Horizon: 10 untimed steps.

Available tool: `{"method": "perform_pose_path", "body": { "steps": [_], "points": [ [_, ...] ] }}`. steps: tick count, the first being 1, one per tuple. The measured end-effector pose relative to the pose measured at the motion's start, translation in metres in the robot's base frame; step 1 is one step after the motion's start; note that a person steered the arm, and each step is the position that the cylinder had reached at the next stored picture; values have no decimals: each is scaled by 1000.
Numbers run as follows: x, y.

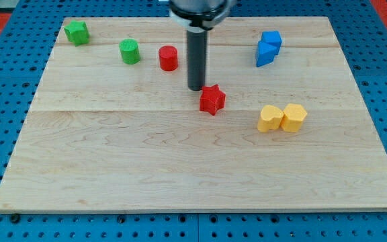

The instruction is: Move red circle closer to the red star

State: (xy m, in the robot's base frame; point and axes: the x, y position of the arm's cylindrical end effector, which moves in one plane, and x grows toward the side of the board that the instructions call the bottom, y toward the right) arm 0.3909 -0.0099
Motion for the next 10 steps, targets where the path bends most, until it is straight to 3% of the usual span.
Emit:
{"method": "perform_pose_path", "body": {
  "steps": [1, 3, 4, 6, 7, 8, 10],
  "points": [
    [26, 4],
    [33, 84],
    [13, 25],
    [-109, -2],
    [-122, -46],
    [-90, -57],
    [-28, 1]
  ]
}}
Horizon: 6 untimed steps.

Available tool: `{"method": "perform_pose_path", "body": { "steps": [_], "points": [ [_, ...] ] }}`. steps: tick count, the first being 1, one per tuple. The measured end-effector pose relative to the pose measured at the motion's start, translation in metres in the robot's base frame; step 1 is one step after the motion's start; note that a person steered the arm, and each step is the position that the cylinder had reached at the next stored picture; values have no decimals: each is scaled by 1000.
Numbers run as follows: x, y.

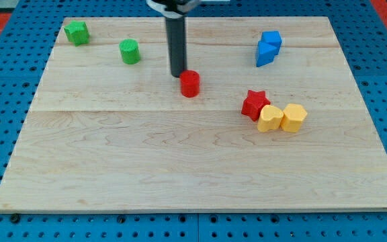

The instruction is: Move red circle closer to the red star

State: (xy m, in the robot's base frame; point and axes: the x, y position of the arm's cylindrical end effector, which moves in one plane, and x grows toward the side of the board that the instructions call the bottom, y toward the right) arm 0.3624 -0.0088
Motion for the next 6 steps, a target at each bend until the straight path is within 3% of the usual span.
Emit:
{"method": "perform_pose_path", "body": {
  "steps": [1, 2, 3, 4, 5, 6],
  "points": [
    [12, 52],
    [7, 48],
    [-1, -6],
    [28, -13],
    [47, 59],
    [51, 74]
  ]
}}
